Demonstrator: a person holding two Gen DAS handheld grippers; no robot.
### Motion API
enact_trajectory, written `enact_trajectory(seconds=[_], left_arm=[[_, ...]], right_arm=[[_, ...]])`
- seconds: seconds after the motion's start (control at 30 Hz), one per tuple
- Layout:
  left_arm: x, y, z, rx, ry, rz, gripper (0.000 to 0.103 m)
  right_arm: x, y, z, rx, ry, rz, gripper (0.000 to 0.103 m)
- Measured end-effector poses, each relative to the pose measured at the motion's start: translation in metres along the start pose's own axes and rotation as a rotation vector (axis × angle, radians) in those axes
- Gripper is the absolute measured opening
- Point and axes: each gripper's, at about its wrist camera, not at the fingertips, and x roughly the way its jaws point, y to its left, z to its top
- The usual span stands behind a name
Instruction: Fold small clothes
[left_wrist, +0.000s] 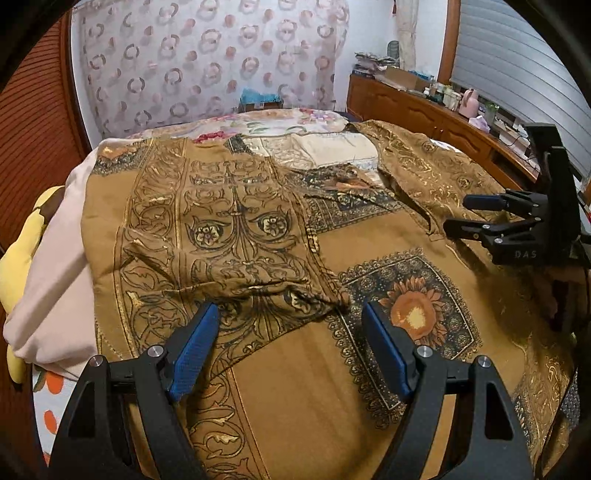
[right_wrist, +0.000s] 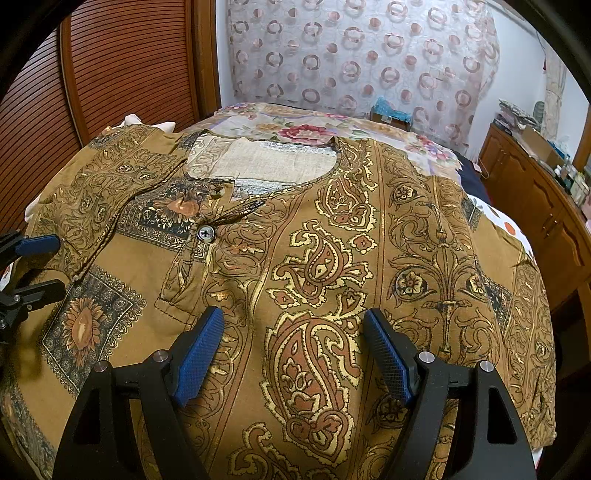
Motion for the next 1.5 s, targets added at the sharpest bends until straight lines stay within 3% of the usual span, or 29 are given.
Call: enact_trajectory(seconds=[0.17,0.33,0.43,0.6,0.83,1.0,1.17,1.23,1.3,1.37,1.43,1.5], left_arm=[[0.004,-0.004,-0.001,0.021,0.026,0.008,0.085],[0.01,-0.015,-0.002,0.079,0.058,0.013,0.102],[0.011,-0.015,-0.002,0.082,0.062,0.009,0.103],[0.011,-0.015,-0.002,0.082,0.062,0.009,0.103],[0.011,-0.015,-0.002,0.082,0.062,0.009,0.103],[0.011,-0.015,-0.002,0.082,0.062,0.009,0.103],[0.011,-0.015,-0.002,0.081,0.062,0.011,0.103],[0.011,-0.015,-0.001,0.081,0.062,0.012,0.103],[0.011,-0.015,-0.001,0.08,0.061,0.013,0.103],[0.009,-0.015,-0.001,0.079,0.052,0.026,0.103],[0.002,-0.016,0.0,0.078,0.013,0.037,0.103],[-0.01,-0.018,0.001,0.063,-0.04,0.035,0.103]], right_arm=[[-0.002,-0.001,-0.001,0.017,-0.013,-0.027,0.079],[-0.013,-0.005,-0.004,0.026,-0.053,-0.035,0.079],[-0.036,-0.018,-0.007,0.043,-0.097,-0.025,0.079],[-0.076,-0.066,-0.02,0.08,-0.141,-0.111,0.079],[-0.083,-0.155,-0.06,0.228,-0.062,-0.243,0.075],[-0.065,-0.189,-0.089,0.34,0.009,-0.202,0.068],[-0.05,-0.196,-0.094,0.4,0.027,-0.107,0.051],[-0.049,-0.202,-0.092,0.421,0.022,-0.072,0.035],[-0.05,-0.205,-0.092,0.438,0.011,-0.063,0.027],[-0.054,-0.204,-0.094,0.409,0.008,-0.101,0.023],[-0.063,-0.207,-0.096,0.389,0.007,-0.14,0.007],[-0.068,-0.208,-0.095,0.378,-0.008,-0.152,0.004]])
